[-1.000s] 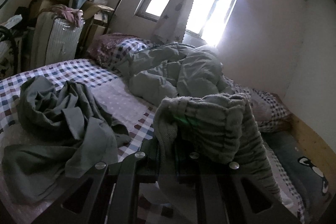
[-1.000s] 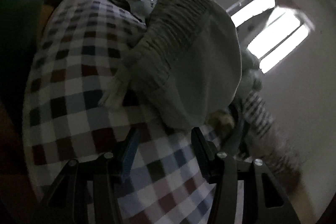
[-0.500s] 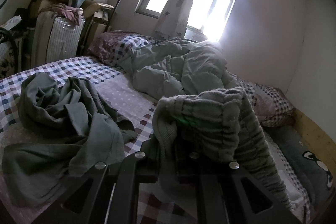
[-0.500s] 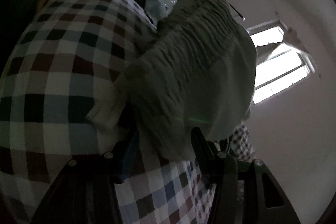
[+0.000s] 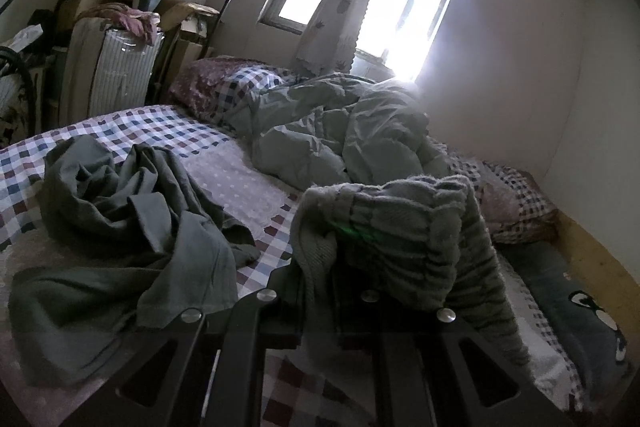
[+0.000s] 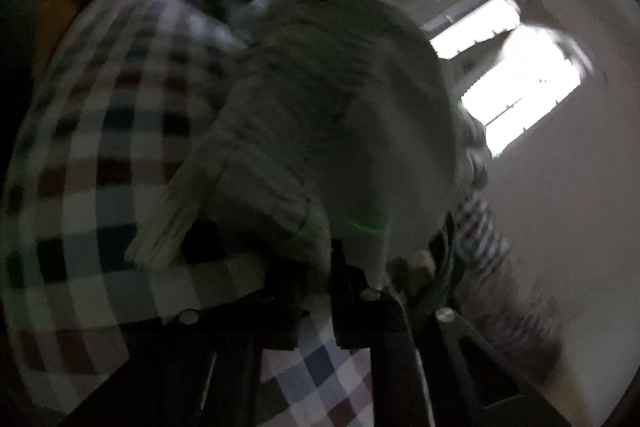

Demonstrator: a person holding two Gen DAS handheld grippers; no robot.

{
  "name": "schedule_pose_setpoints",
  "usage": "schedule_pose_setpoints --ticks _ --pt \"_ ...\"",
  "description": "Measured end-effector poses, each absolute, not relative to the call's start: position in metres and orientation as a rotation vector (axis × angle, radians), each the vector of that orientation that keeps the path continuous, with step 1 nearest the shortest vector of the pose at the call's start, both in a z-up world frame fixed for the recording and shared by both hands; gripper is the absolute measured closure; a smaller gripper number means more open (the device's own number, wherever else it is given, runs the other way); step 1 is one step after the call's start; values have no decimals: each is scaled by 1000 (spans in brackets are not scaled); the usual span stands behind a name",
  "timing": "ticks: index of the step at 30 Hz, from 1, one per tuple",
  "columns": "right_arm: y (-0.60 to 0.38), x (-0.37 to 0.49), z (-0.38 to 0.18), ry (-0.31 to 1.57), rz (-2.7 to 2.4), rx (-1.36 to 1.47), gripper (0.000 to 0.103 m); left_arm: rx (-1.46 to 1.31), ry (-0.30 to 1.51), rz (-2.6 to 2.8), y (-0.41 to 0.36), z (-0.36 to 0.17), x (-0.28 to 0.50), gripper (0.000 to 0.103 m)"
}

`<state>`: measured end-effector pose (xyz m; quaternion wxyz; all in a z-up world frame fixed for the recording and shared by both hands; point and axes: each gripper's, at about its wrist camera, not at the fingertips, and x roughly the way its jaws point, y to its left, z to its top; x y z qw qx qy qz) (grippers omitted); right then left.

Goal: Fold clothes

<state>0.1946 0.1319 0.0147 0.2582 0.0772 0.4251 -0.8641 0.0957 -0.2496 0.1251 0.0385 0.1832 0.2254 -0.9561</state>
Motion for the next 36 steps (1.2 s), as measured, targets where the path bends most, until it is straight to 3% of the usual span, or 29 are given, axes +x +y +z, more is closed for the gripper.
schedule_pose_setpoints --ticks 9,14,26,36 --pt "179 188 101 587 -2536 364 96 461 593 -3054 -223 181 134 94" --pt "202 201 166 393 -2604 256 97 326 560 -3145 -203 229 163 94" --pt "254 302 320 207 -2706 -44 97 -8 730 -3347 -188 349 241 94" --pt "275 378 413 160 -2712 -342 97 -244 560 -3458 -160 425 288 94"
